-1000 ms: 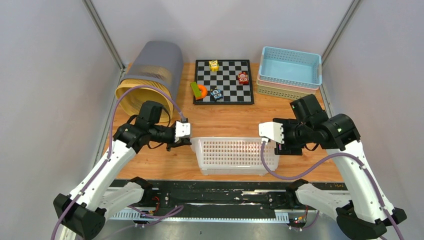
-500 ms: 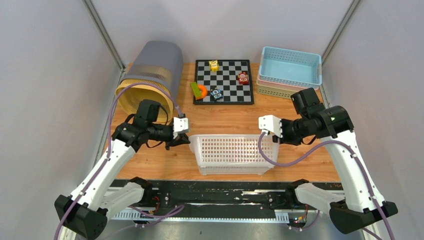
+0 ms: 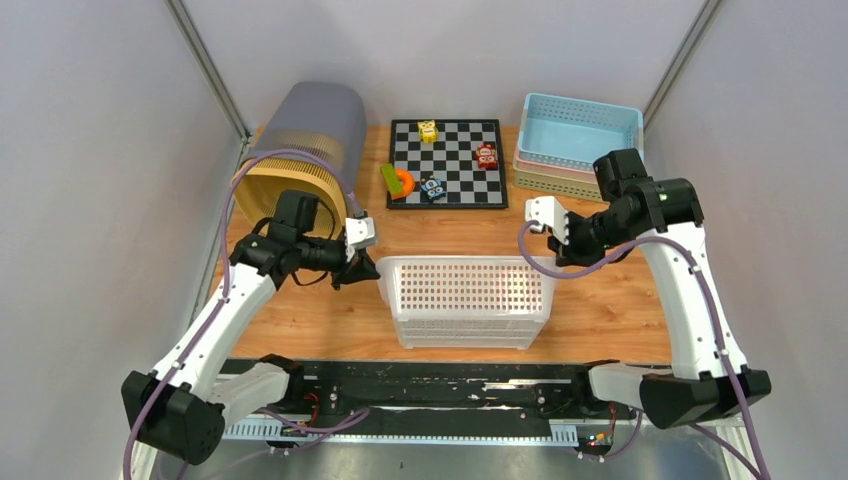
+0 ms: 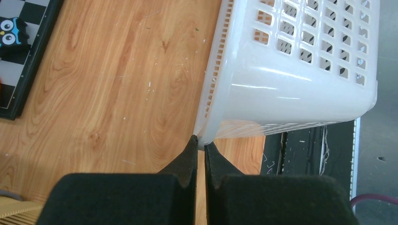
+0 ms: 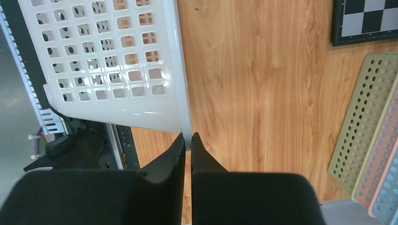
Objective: Turn the large container upside down
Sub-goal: Turn the container upside down at the center of the board.
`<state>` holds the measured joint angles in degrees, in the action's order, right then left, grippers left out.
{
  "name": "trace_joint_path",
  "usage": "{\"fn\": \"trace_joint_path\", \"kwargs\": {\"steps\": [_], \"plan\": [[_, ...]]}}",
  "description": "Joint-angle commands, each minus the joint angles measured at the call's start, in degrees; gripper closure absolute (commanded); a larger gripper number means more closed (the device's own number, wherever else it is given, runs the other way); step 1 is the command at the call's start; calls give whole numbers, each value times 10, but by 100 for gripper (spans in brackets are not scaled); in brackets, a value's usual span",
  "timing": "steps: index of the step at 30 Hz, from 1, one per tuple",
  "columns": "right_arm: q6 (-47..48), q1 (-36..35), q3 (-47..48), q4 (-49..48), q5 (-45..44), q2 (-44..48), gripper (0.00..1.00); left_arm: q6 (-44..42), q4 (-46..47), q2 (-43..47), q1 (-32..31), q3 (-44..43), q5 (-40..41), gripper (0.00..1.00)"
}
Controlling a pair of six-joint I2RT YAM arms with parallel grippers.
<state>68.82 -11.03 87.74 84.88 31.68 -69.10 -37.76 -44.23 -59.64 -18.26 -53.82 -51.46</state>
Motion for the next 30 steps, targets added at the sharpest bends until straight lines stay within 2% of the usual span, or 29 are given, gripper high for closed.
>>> {"fn": "trace_joint_path", "kwargs": {"steps": [1,7,17,22,30], "plan": [[-11,7,36,49,138,-39,97,52,-5,-24,-4,-19,-64,100],[-83,8,66,37,148,-76,97,128,35,-36,-2,-31,-39,100],[-216,7,33,-91,87,-94,97,230,122,-47,2,-19,-7,100],[-248,7,2,-168,43,-91,97,260,148,-69,2,-13,-2,100],[-270,14,-4,-219,27,-121,97,298,194,-107,2,-12,3,100]]}}
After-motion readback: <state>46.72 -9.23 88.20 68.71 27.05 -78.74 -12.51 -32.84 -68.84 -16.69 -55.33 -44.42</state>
